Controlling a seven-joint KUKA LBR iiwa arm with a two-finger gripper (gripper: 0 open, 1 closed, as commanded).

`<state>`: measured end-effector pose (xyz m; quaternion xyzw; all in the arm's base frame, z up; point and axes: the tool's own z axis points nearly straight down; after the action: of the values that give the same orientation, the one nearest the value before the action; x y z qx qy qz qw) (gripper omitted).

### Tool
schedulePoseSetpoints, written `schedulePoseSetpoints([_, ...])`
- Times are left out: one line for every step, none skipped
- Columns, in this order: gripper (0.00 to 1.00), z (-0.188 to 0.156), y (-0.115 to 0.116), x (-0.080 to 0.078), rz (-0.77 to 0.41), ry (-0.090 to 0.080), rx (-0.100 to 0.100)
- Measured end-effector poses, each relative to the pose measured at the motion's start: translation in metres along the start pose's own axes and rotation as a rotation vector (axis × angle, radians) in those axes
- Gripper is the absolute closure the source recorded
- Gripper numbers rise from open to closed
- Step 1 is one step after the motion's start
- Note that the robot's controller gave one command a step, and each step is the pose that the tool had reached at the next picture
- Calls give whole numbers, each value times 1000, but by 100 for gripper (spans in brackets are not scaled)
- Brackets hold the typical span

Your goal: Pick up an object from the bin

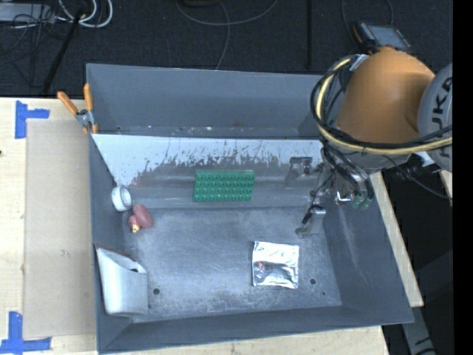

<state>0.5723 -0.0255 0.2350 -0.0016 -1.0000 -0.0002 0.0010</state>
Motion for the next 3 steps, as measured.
schedulePoseSetpoints([0,169,-3,75,-273,5,-1])
schedulePoseSetpoints([0,134,4,88,-252,-2,0])
schedulePoseSetpoints([0,136,9,82,-357,-2,0])
